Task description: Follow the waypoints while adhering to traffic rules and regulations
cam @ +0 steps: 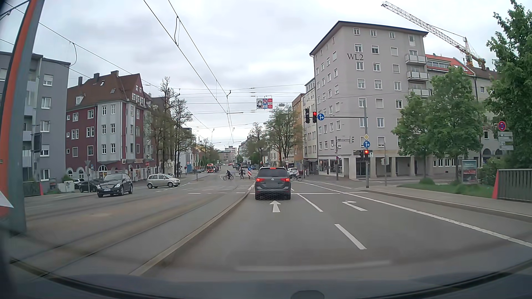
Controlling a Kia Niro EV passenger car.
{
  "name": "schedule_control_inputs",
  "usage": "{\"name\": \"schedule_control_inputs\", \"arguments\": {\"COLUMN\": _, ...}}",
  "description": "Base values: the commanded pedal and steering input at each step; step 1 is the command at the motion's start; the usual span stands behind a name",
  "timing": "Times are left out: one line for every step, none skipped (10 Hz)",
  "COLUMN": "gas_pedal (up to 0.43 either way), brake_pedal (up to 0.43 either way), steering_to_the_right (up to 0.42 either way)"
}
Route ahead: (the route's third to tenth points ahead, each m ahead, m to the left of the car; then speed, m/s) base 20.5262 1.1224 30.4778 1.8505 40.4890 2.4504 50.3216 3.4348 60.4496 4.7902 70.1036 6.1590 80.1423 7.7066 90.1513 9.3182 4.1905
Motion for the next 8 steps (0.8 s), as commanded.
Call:
{"name": "schedule_control_inputs", "arguments": {"gas_pedal": 0.0, "brake_pedal": 0.073, "steering_to_the_right": -0.005}}
{"name": "schedule_control_inputs", "arguments": {"gas_pedal": 0.0, "brake_pedal": 0.085, "steering_to_the_right": -0.005}}
{"name": "schedule_control_inputs", "arguments": {"gas_pedal": 0.0, "brake_pedal": 0.091, "steering_to_the_right": -0.005}}
{"name": "schedule_control_inputs", "arguments": {"gas_pedal": 0.0, "brake_pedal": 0.104, "steering_to_the_right": -0.005}}
{"name": "schedule_control_inputs", "arguments": {"gas_pedal": 0.0, "brake_pedal": 0.116, "steering_to_the_right": -0.005}}
{"name": "schedule_control_inputs", "arguments": {"gas_pedal": 0.0, "brake_pedal": 0.128, "steering_to_the_right": -0.005}}
{"name": "schedule_control_inputs", "arguments": {"gas_pedal": 0.0, "brake_pedal": 0.14, "steering_to_the_right": -0.005}}
{"name": "schedule_control_inputs", "arguments": {"gas_pedal": 0.0, "brake_pedal": 0.146, "steering_to_the_right": -0.005}}
